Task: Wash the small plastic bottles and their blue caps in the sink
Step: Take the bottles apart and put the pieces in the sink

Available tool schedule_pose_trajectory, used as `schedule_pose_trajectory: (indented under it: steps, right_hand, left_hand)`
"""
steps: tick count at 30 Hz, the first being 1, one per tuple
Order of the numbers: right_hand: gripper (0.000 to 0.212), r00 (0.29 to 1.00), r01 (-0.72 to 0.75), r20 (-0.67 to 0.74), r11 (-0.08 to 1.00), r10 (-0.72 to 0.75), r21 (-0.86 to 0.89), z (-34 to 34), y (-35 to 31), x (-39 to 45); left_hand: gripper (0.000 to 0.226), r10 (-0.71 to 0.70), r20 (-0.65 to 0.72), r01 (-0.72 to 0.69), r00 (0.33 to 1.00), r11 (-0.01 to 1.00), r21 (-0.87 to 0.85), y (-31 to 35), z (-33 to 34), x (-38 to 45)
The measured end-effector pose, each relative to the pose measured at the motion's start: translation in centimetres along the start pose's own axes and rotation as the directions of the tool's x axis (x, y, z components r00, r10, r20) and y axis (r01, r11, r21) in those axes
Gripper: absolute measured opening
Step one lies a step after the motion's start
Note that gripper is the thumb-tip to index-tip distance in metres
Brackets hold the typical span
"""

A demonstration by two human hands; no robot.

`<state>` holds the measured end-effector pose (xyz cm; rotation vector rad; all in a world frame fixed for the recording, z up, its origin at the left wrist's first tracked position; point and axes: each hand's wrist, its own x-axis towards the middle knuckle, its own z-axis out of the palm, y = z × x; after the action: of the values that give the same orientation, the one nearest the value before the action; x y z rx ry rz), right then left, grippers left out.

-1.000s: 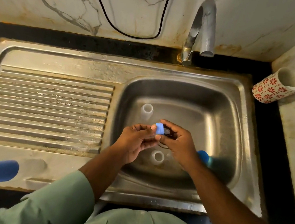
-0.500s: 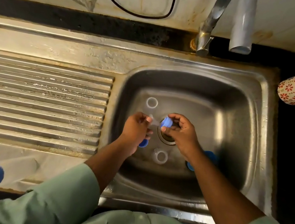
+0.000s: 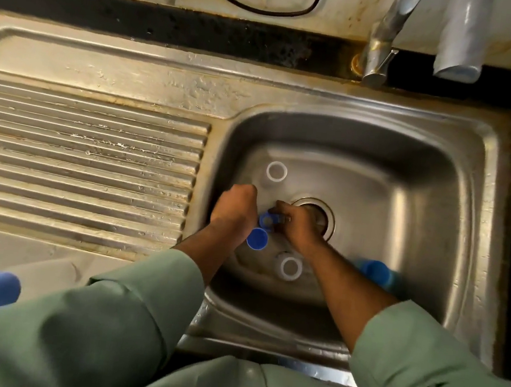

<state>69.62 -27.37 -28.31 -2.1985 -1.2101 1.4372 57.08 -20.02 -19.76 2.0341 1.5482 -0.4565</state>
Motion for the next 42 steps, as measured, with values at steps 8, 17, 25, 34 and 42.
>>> schedule_pose_trajectory:
  steps: [8, 17, 25, 34, 42]
  right_hand:
    - [0.017, 0.964, 0.108, -0.257, 0.984, -0.069, 0.14, -1.8, -0.8, -5.7]
    - [0.009, 0.933, 0.288, -0.285, 0.929, -0.218, 0.232, -0.2, -6.6, -13.4]
    - [0.019, 0.891, 0.451, -0.194, 0.846, -0.41, 0.285, 6.6, -15.5, -19.3]
    - [0.087, 0.855, 0.517, -0.179, 0.833, -0.488, 0.196, 16.6, -26.1, -21.1]
    - [0.049, 0.853, 0.512, -0.297, 0.796, -0.428, 0.324, 18.4, -28.0, -21.0]
  left_hand:
    - [0.028, 0.024, -0.325, -0.145, 0.945, 0.924, -0.353, -2.7, -2.1, -6.0]
    - [0.024, -0.149, -0.683, -0.318, 0.715, 0.801, -0.508, -9.8, 0.8, -16.2]
    - [0.031, 0.103, -0.64, -0.364, 0.762, 0.885, -0.29, -19.1, 3.6, -19.6]
    - [0.046, -0.204, -0.7, -0.417, 0.684, 0.678, -0.605, -29.1, 3.9, -22.9]
    - [0.058, -0.041, -0.572, -0.455, 0.819, 0.56, -0.692, -28.1, -2.4, -18.3]
